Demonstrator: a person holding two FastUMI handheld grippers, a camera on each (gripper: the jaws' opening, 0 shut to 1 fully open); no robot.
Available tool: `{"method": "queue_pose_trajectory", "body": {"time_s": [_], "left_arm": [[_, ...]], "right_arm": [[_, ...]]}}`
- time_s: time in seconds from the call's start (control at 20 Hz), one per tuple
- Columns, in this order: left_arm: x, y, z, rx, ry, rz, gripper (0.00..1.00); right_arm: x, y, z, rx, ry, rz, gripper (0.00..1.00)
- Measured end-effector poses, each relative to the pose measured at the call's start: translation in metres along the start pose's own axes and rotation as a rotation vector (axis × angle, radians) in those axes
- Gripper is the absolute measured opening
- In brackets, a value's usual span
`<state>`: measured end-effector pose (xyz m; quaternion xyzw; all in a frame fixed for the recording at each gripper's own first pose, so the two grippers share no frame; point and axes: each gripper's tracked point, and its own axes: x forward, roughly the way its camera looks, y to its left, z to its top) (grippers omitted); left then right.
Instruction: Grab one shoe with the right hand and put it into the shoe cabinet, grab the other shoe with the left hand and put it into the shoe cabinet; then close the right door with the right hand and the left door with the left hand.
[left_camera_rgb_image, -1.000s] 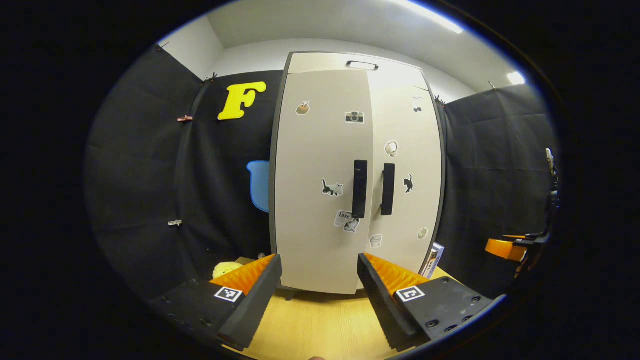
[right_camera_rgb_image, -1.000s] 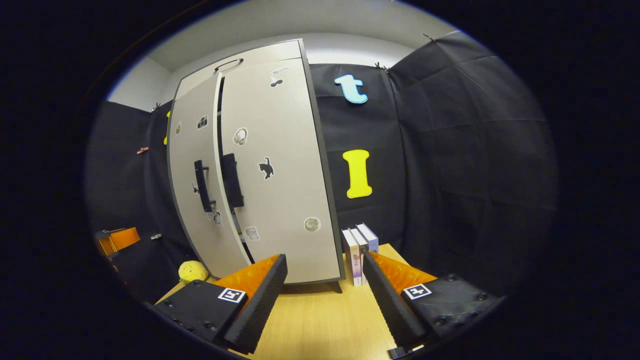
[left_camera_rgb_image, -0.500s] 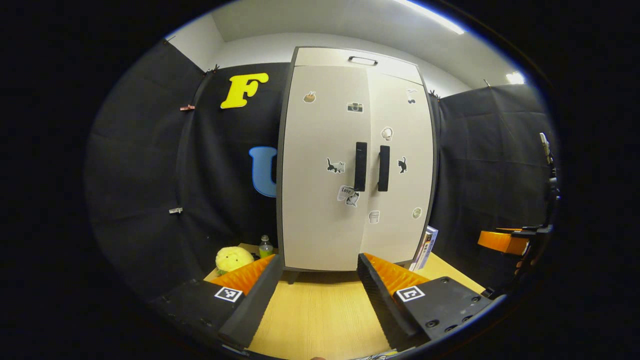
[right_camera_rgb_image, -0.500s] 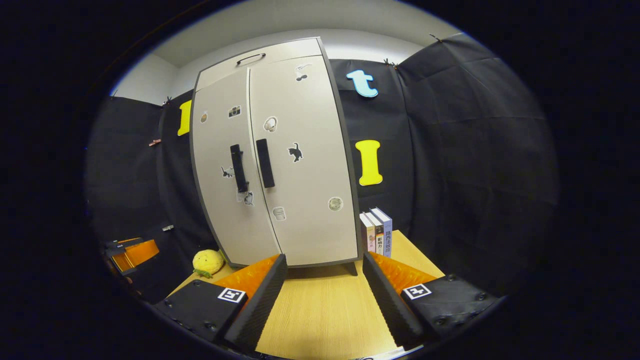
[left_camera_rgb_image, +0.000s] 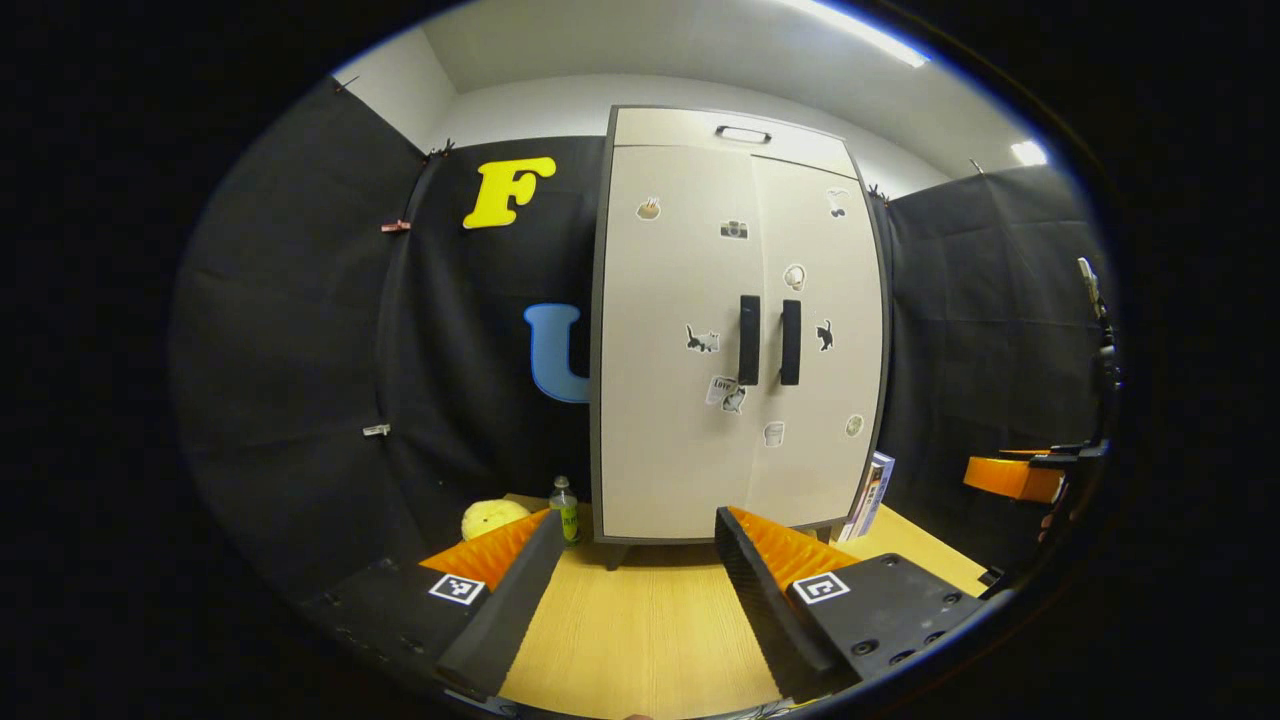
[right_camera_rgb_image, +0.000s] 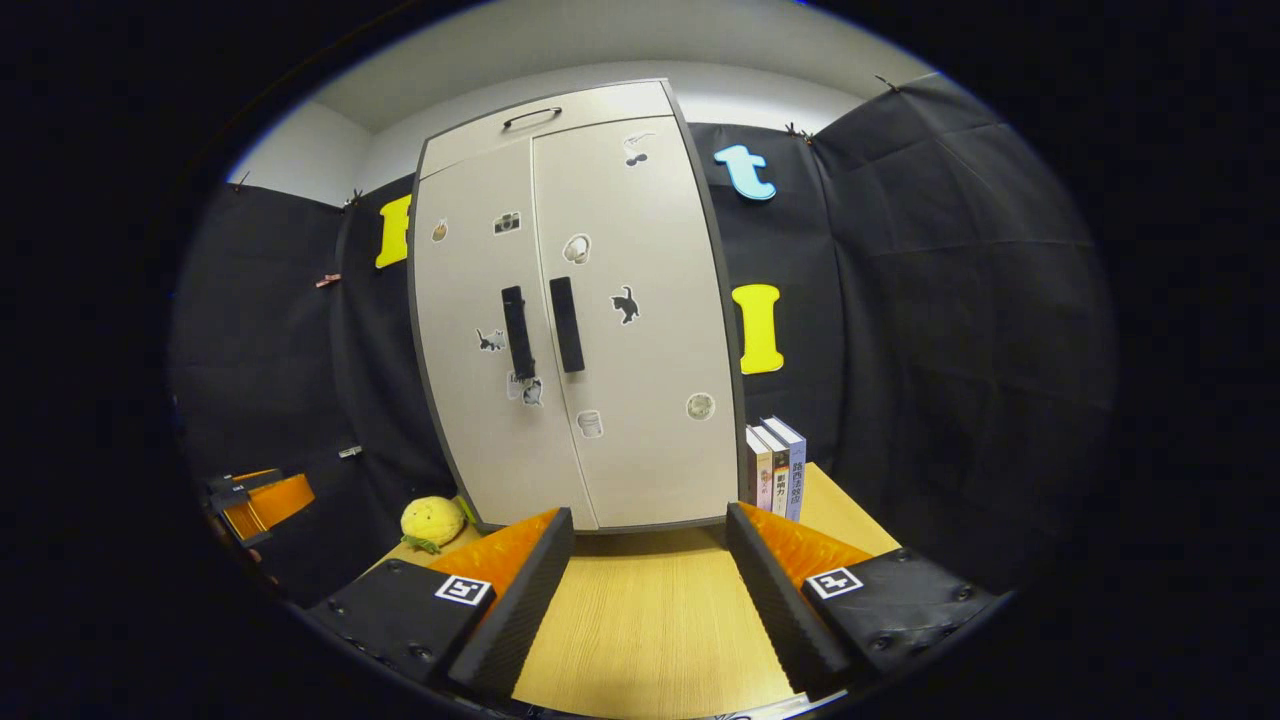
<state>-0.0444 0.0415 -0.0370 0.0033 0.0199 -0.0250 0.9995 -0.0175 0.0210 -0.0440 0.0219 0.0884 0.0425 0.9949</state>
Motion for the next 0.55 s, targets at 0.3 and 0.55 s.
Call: {"method": "queue_pose_trajectory", "body": {"time_s": [0.3, 0.55], "left_arm": [[0.006, -0.01, -0.028, -0.007, 0.043, -0.069, 0.95], [0.018, -0.015, -0.037, 0.015, 0.063, -0.103, 0.95]], "right_arm": [[-0.018, -0.004, -0.015, -0.047, 0.053, -0.046, 0.98], [-0.022, -0.015, -0.011, -0.047, 0.054, -0.075, 0.98]]}}
